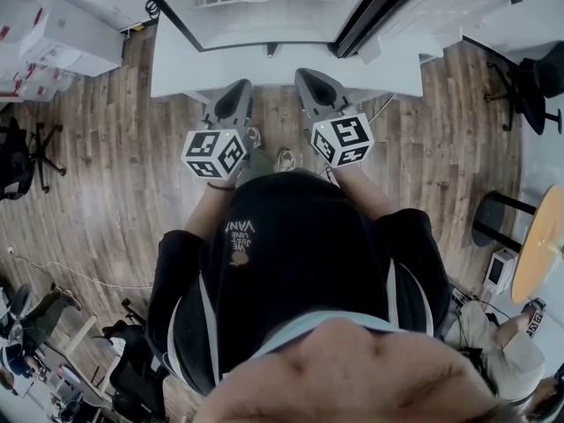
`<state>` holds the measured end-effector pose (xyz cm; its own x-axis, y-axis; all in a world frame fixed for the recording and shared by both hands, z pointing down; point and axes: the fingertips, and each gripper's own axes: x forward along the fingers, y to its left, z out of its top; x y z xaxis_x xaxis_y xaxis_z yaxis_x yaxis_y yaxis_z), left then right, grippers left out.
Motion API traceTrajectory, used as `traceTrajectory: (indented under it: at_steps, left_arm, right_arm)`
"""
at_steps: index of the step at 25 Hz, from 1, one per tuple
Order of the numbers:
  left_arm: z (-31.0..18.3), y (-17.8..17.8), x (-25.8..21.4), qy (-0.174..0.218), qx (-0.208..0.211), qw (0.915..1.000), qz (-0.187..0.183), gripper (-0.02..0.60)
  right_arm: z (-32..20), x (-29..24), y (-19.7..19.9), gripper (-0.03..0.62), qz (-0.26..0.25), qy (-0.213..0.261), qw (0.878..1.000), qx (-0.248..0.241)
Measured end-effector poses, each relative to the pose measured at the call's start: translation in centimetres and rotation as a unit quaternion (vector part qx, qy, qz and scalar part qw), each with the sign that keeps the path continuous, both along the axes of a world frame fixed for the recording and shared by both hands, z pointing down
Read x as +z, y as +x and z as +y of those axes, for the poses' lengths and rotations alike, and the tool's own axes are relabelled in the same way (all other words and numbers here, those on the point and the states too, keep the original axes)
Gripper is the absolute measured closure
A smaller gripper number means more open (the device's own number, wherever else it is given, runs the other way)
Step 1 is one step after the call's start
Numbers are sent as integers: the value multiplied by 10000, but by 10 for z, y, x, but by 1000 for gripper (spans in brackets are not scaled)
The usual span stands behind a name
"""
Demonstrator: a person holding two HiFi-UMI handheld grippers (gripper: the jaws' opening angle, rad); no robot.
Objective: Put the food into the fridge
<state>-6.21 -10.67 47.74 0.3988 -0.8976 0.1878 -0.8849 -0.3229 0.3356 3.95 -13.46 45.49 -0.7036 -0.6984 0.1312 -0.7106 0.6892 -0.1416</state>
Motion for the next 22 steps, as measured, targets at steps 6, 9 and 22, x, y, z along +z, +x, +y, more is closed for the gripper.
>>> traceTrajectory:
  at_steps: [6,9,22]
  left_arm:
    - [-1,4,-1,60,33,10000,5,557]
    - [0,5,-1,73,43,10000,-17,557]
    - [-6,5,-5,139,14,9999,-38,557]
  right_arm:
    - [3,1,5,582,2,40,10000,43]
    - [3,1,6,582,18,62,10000,56]
    - [-3,0,4,582,34,84,10000,7]
